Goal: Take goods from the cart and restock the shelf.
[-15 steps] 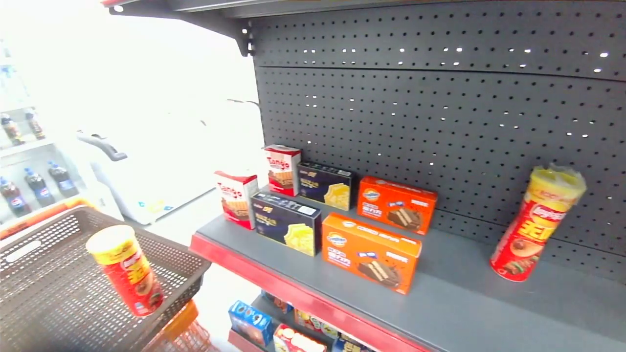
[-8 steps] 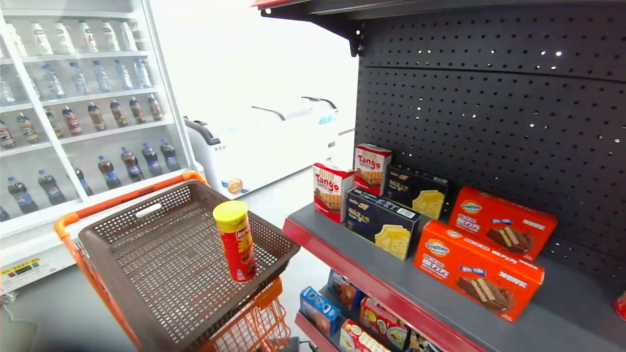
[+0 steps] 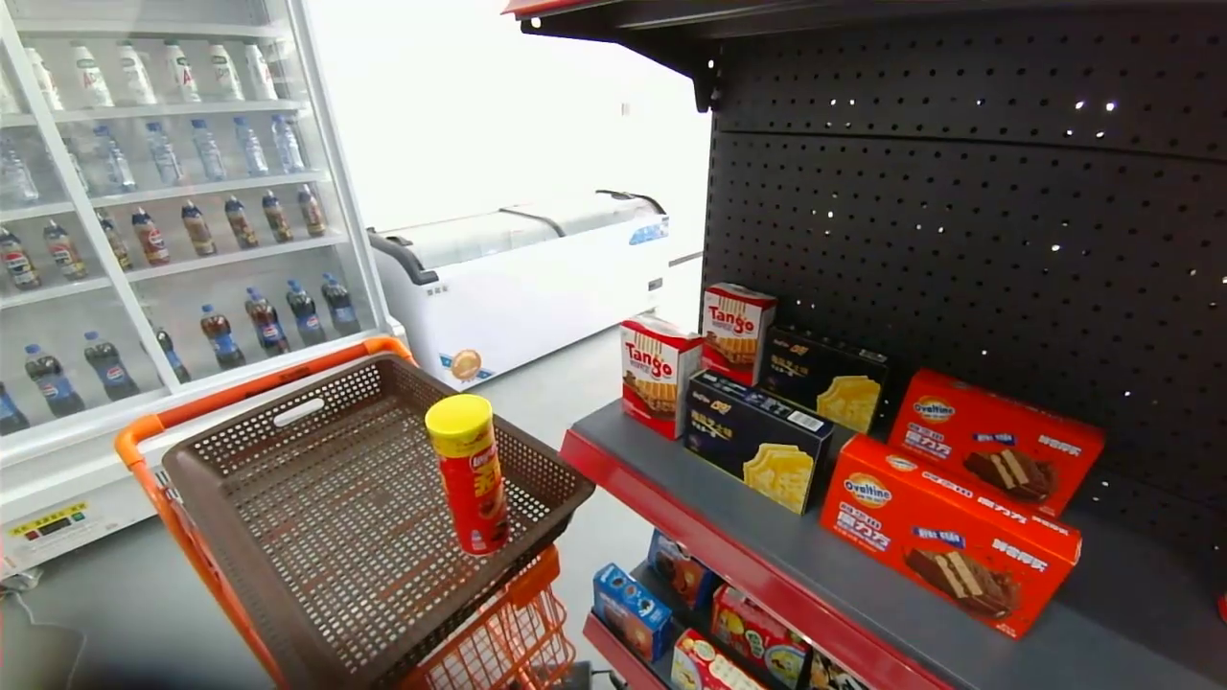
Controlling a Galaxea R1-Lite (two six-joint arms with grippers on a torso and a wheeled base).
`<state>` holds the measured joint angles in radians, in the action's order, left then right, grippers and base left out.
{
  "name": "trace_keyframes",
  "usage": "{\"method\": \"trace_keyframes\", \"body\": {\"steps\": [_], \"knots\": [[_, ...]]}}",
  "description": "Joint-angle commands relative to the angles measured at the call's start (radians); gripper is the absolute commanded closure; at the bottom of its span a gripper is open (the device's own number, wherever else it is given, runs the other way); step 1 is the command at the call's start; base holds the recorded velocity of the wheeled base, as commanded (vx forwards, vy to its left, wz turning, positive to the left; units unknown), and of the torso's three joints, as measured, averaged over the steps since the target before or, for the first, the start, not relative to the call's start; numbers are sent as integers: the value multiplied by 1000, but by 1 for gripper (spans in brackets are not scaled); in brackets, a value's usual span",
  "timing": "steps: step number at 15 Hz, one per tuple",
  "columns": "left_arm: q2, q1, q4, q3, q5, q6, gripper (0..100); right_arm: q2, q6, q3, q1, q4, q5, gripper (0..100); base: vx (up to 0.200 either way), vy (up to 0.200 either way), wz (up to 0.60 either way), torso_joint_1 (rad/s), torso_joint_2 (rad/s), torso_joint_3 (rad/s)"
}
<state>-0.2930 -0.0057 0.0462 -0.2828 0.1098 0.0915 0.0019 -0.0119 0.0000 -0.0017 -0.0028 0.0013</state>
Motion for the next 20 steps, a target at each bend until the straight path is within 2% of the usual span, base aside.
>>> {"method": "trace_keyframes", "body": {"steps": [1, 3, 4, 5, 7, 10, 11, 13, 14, 17, 20], "knots": [[-359, -13, 3, -154, 5, 57, 0, 0, 0, 0, 0, 0, 0, 0, 0, 0, 0, 0, 0, 0], [-465, -25, -31, -176, -2, 70, 0, 0, 0, 0, 0, 0, 0, 0, 0, 0, 0, 0, 0, 0], [-525, -85, -52, -179, -4, 67, 0, 0, 0, 0, 0, 0, 0, 0, 0, 0, 0, 0, 0, 0], [-572, -112, -77, -184, -5, 62, 0, 0, 0, 0, 0, 0, 0, 0, 0, 0, 0, 0, 0, 0], [-747, -114, -141, -204, -4, 86, 0, 0, 0, 0, 0, 0, 0, 0, 0, 0, 0, 0, 0, 0], [-1008, -111, -382, -228, -30, 85, 0, 0, 0, 0, 0, 0, 0, 0, 0, 0, 0, 0, 0, 0], [-1042, -111, -416, -230, -42, 85, 0, 0, 0, 0, 0, 0, 0, 0, 0, 0, 0, 0, 0, 0], [-1224, -115, -628, -230, -59, 86, 0, 0, 0, 0, 0, 0, 0, 0, 0, 0, 0, 0, 0, 0], [-1301, -117, -695, -233, -64, 88, 0, 0, 0, 0, 0, 0, 0, 0, 0, 0, 0, 0, 0, 0], [-1491, -149, -827, -263, -124, 83, 0, 0, 0, 0, 0, 0, 0, 0, 0, 0, 0, 0, 0, 0], [-1605, -178, -868, -319, -156, 62, 0, 0, 0, 0, 0, 0, 0, 0, 0, 0, 0, 0, 0, 0]]}}
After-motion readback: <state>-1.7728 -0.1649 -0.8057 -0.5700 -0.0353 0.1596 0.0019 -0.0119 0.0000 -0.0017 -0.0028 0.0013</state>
